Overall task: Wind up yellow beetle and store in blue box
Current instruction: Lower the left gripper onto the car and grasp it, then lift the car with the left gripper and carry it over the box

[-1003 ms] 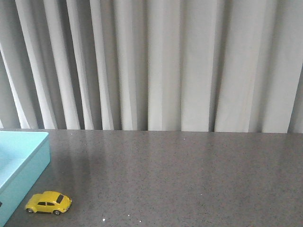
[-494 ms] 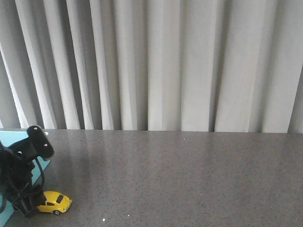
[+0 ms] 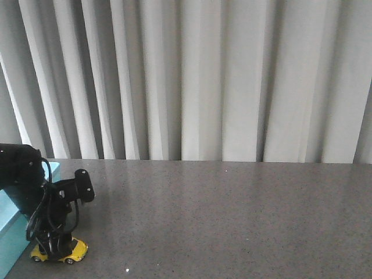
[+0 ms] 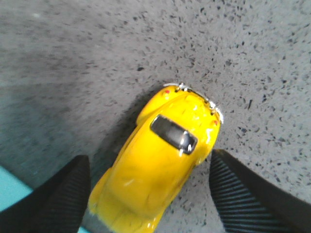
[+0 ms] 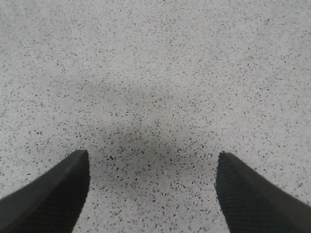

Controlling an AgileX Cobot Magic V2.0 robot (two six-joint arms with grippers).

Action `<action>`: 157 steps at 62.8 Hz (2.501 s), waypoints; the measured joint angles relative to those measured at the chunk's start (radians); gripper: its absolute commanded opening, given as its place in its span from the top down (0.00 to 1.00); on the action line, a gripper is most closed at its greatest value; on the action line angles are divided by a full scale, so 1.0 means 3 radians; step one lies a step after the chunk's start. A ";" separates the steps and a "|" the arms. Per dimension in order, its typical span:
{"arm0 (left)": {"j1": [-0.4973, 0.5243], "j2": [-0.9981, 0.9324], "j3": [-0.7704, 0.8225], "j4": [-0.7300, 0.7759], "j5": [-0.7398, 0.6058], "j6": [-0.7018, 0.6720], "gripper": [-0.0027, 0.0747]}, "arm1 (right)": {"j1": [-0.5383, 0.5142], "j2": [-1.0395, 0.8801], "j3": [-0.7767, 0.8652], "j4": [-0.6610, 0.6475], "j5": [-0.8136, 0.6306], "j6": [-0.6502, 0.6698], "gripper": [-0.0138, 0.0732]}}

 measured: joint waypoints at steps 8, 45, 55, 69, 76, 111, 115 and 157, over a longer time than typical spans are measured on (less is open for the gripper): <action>0.0000 0.0174 -0.0143 -0.0008 0.0109 0.0025 0.33 | 0.0000 0.0000 0.0000 0.0000 0.0000 0.0000 0.24; 0.0000 0.0230 -0.0200 -0.0025 0.0215 0.0114 0.61 | 0.0000 0.0000 0.0000 0.0000 0.0000 0.0000 0.24; 0.0000 0.0230 -0.0200 -0.0052 0.0215 0.0114 0.61 | 0.0000 0.0000 0.0000 0.0000 0.0000 0.0000 0.24; 0.0000 0.0231 -0.0200 -0.0127 0.0194 0.0114 0.61 | 0.0000 0.0000 0.0000 0.0000 0.0003 0.0000 0.24; 0.0000 0.0234 -0.0203 -0.0176 0.0191 0.0111 0.61 | 0.0000 0.0000 0.0000 0.0000 0.0003 0.0000 0.24; 0.0000 0.0001 -0.0200 -0.0273 0.0252 0.0102 0.76 | 0.0000 0.0000 0.0000 0.0000 0.0003 0.0000 0.24; 0.0000 -0.0013 -0.0200 -0.0273 0.0256 0.0053 0.76 | 0.0000 0.0000 0.0000 0.0000 0.0003 0.0000 0.24; 0.0712 -0.0238 -0.1321 -0.0273 0.0598 -0.1620 0.75 | 0.0000 0.0000 0.0000 0.0000 0.0003 0.0000 0.24</action>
